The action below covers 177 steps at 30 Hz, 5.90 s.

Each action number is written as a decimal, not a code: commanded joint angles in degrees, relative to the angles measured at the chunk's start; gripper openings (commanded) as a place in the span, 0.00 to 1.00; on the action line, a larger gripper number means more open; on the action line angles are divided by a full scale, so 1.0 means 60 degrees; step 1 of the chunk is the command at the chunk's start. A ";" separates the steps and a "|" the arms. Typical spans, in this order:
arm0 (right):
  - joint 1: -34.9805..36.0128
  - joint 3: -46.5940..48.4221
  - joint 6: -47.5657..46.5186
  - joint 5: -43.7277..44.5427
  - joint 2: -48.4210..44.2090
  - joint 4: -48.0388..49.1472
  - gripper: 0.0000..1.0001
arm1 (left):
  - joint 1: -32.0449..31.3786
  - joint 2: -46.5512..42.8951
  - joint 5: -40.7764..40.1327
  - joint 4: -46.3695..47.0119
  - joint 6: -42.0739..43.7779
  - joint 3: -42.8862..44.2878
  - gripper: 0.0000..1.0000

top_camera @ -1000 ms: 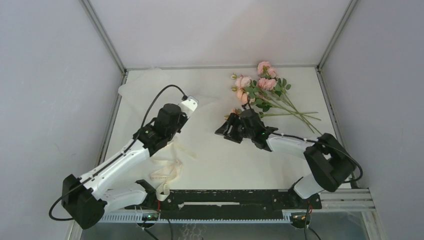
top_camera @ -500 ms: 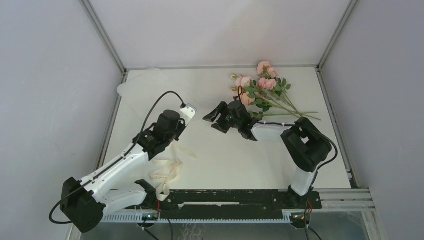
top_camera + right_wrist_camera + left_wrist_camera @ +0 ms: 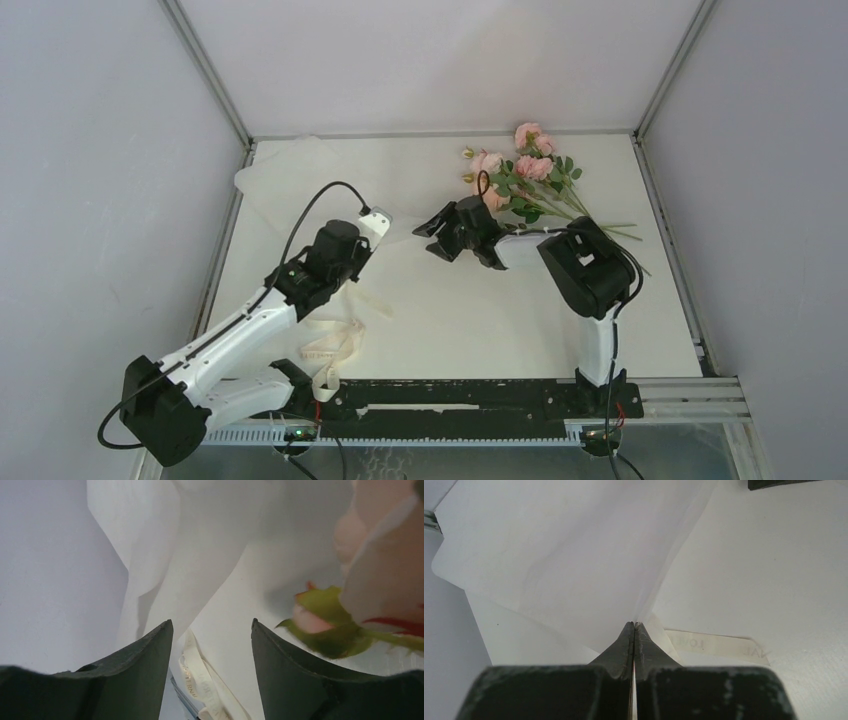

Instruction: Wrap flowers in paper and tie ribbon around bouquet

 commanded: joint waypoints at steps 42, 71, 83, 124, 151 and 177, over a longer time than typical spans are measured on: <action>0.2303 0.1294 -0.8547 0.4065 -0.6452 -0.4889 0.00 | 0.6639 -0.1897 0.7711 -0.5030 -0.1037 0.4175 0.71; 0.4147 -0.1000 -0.5654 0.5057 -0.6586 -0.2606 0.00 | -0.0859 -0.0303 0.5807 -0.1950 -0.2224 0.3310 1.00; 0.4152 -0.1003 -0.5776 0.5153 -0.6916 -0.2792 0.00 | -0.0935 0.0666 0.3602 -0.1729 -0.1693 0.3310 0.23; 0.0229 -0.1642 -0.7386 0.3532 -1.0628 -0.8109 0.67 | 0.7973 0.3616 0.4077 0.1754 -0.1712 0.1866 0.00; -0.6170 0.9444 -1.4641 0.1213 0.3028 -1.2551 0.88 | 0.8408 0.5350 0.3207 0.1022 -0.0525 0.3153 0.00; -0.7039 0.3646 -1.1028 0.2121 -0.1270 -1.0691 0.54 | 0.8279 0.4632 0.3751 0.0817 -0.0320 0.2866 0.00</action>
